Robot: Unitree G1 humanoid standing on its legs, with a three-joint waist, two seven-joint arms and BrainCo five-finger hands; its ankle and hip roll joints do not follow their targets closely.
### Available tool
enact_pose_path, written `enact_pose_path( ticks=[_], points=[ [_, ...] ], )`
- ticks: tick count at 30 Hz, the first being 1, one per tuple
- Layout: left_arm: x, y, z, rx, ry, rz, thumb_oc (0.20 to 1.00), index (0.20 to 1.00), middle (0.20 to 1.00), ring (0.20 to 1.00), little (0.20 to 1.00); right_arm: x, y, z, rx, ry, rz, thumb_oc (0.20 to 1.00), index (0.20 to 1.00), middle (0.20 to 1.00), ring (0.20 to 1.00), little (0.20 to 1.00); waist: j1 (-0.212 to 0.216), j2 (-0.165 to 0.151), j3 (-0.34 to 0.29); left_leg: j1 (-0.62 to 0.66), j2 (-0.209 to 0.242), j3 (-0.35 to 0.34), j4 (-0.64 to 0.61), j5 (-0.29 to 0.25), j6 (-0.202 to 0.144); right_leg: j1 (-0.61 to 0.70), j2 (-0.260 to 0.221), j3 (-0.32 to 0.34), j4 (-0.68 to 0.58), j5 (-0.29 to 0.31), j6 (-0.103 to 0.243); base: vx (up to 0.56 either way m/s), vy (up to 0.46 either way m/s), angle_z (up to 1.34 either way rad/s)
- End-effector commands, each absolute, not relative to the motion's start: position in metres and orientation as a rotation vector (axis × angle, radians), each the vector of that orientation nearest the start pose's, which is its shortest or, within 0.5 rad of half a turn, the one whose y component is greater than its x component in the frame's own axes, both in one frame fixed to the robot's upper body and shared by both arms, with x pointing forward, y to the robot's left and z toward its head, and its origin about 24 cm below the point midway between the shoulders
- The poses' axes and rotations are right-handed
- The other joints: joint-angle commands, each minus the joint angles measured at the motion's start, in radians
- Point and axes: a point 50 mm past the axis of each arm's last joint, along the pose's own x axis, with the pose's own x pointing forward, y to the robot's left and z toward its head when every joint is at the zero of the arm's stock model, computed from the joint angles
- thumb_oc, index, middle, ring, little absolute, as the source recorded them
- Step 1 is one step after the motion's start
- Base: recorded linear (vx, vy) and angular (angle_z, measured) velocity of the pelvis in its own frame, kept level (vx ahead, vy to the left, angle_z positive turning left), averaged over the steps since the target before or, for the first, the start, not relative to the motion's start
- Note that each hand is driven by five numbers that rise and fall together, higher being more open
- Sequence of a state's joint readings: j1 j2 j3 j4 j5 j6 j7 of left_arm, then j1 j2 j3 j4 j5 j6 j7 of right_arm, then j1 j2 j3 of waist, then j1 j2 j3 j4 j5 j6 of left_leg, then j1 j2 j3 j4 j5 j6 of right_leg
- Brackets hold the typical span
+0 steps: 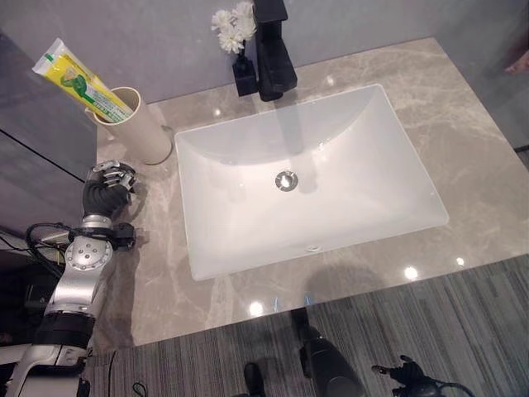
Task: Put brush and paste in cup on sink, flatten towel.
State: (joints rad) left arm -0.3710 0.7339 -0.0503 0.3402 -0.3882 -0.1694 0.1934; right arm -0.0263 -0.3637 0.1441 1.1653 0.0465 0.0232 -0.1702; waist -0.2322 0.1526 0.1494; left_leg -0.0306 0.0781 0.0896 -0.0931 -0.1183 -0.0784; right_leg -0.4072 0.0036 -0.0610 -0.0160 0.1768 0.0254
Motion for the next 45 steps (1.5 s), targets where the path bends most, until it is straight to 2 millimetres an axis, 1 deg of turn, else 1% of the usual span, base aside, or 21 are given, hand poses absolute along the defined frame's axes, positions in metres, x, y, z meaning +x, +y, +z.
enact_pose_path(
  ticks=[1,5,8,13,18,20,23,26,29,30,34,38,40,42,43,45],
  points=[
    [0.316,0.303,0.154,0.331,-0.256,0.294,0.200,0.200,0.200,0.200,0.200,0.110,-0.286,-0.139,-0.455,1.145,-0.278,1.000,1.000,1.000,1.000,1.000,-0.023,-0.007,0.027,0.134,-0.043,-0.020,0.006,0.036,-0.016,-0.099,-0.050,0.013,0.133,-0.050,0.105,0.00,-0.012,-0.04],
    [0.324,0.301,0.164,0.338,-0.280,0.300,0.200,0.200,0.200,0.200,0.200,0.112,-0.282,-0.140,-0.452,1.135,-0.269,1.000,1.000,1.000,1.000,1.000,-0.031,-0.004,0.029,0.123,-0.041,-0.015,0.006,0.047,-0.020,-0.112,-0.046,0.016,0.132,-0.049,0.105,0.01,-0.004,-0.02],
    [0.328,0.299,0.167,0.328,-0.286,0.294,0.200,0.200,0.200,0.200,0.200,0.112,-0.281,-0.140,-0.452,1.134,-0.268,1.000,1.000,1.000,1.000,1.000,-0.036,-0.003,0.031,0.119,-0.039,-0.013,0.006,0.052,-0.023,-0.116,-0.044,0.017,0.134,-0.051,0.104,0.00,0.000,0.00],
    [0.337,0.297,0.172,0.329,-0.286,0.304,0.200,0.200,0.200,0.200,0.200,0.110,-0.282,-0.140,-0.448,1.134,-0.283,1.000,1.000,1.000,1.000,1.000,-0.054,0.009,0.038,0.106,-0.038,-0.019,0.006,0.067,-0.031,-0.132,-0.042,0.018,0.151,-0.063,0.101,0.00,-0.002,-0.01],
    [0.343,0.297,0.177,0.356,-0.284,0.322,0.200,0.200,0.200,0.200,0.200,0.113,-0.284,-0.138,-0.449,1.123,-0.301,1.000,1.000,1.000,1.000,1.000,-0.064,0.016,0.044,0.101,-0.041,-0.022,0.006,0.064,-0.032,-0.143,-0.042,0.019,0.167,-0.072,0.101,0.00,0.000,0.00],
    [0.349,0.296,0.178,0.359,-0.270,0.340,0.200,0.200,0.200,0.200,0.200,0.116,-0.284,-0.137,-0.437,1.110,-0.312,1.000,1.000,1.000,1.000,1.000,-0.074,0.024,0.051,0.095,-0.043,-0.021,0.006,0.068,-0.037,-0.149,-0.047,0.015,0.174,-0.076,0.102,0.01,-0.009,0.03],
    [0.358,0.290,0.175,0.369,-0.240,0.330,0.200,0.200,0.200,0.200,0.200,0.116,-0.283,-0.138,-0.439,1.115,-0.298,1.000,1.000,1.000,1.000,1.000,-0.085,0.029,0.053,0.093,-0.041,-0.016,0.006,0.072,-0.043,-0.145,-0.051,0.008,0.172,-0.078,0.103,0.01,-0.015,0.04],
    [0.365,0.287,0.182,0.395,-0.240,0.338,0.200,0.200,0.200,0.200,0.200,0.114,-0.283,-0.139,-0.454,1.128,-0.291,1.000,1.000,1.000,1.000,1.000,-0.095,0.033,0.050,0.098,-0.037,-0.010,0.006,0.081,-0.049,-0.141,-0.050,0.002,0.171,-0.079,0.102,0.04,-0.018,0.03],
    [0.367,0.289,0.186,0.419,-0.237,0.350,0.200,0.200,0.200,0.200,0.200,0.115,-0.284,-0.138,-0.460,1.127,-0.293,1.000,1.000,1.000,1.000,1.000,-0.097,0.036,0.046,0.098,-0.032,-0.005,0.006,0.090,-0.053,-0.140,-0.047,-0.003,0.167,-0.078,0.101,0.03,-0.022,0.00],
    [0.370,0.290,0.190,0.437,-0.237,0.371,0.200,0.200,0.200,0.200,0.200,0.112,-0.284,-0.139,-0.461,1.133,-0.295,1.000,1.000,1.000,1.000,1.000,-0.101,0.040,0.036,0.094,-0.025,-0.001,0.006,0.105,-0.061,-0.134,-0.046,-0.010,0.153,-0.078,0.101,0.04,-0.047,0.00],
    [0.372,0.295,0.195,0.460,-0.230,0.406,0.200,0.200,0.200,0.200,0.200,0.111,-0.284,-0.139,-0.463,1.138,-0.297,1.000,1.000,1.000,1.000,1.000,-0.104,0.044,0.031,0.092,-0.018,0.000,0.006,0.125,-0.069,-0.131,-0.044,-0.016,0.150,-0.080,0.098,0.03,-0.035,0.05],
    [0.374,0.300,0.194,0.446,-0.210,0.455,0.200,0.200,0.200,0.200,0.200,0.111,-0.282,-0.140,-0.457,1.139,-0.300,1.000,1.000,1.000,1.000,1.000,-0.107,0.048,0.031,0.094,-0.011,0.002,0.006,0.142,-0.075,-0.128,-0.038,-0.023,0.154,-0.089,0.094,0.03,-0.038,0.08],
    [0.374,0.297,0.182,0.370,-0.188,0.473,0.200,0.200,0.200,0.200,0.200,0.112,-0.280,-0.141,-0.442,1.136,-0.311,1.000,1.000,1.000,1.000,1.000,-0.106,0.050,0.034,0.091,-0.008,0.000,0.006,0.162,-0.078,-0.128,-0.035,-0.028,0.154,-0.092,0.090,0.03,-0.030,0.08],
    [0.374,0.295,0.181,0.376,-0.192,0.466,0.200,0.200,0.200,0.200,0.200,0.112,-0.281,-0.141,-0.432,1.138,-0.322,1.000,1.000,1.000,1.000,1.000,-0.106,0.051,0.034,0.090,-0.007,0.000,0.006,0.166,-0.080,-0.128,-0.035,-0.030,0.154,-0.094,0.089,0.00,0.000,0.00],
    [0.372,0.295,0.178,0.397,-0.189,0.464,0.200,0.200,0.200,0.200,0.200,0.110,-0.282,-0.141,-0.422,1.145,-0.332,1.000,1.000,1.000,1.000,1.000,-0.104,0.053,0.033,0.092,-0.005,0.000,0.006,0.180,-0.083,-0.121,-0.036,-0.032,0.154,-0.099,0.086,0.03,-0.020,-0.01],
    [0.369,0.300,0.175,0.383,-0.184,0.485,0.200,0.200,0.200,0.200,0.200,0.107,-0.284,-0.141,-0.427,1.154,-0.332,1.000,1.000,1.000,1.000,1.000,-0.106,0.057,0.030,0.094,-0.002,0.001,0.006,0.195,-0.087,-0.116,-0.038,-0.035,0.154,-0.107,0.082,0.05,-0.030,0.01]
  ],
)
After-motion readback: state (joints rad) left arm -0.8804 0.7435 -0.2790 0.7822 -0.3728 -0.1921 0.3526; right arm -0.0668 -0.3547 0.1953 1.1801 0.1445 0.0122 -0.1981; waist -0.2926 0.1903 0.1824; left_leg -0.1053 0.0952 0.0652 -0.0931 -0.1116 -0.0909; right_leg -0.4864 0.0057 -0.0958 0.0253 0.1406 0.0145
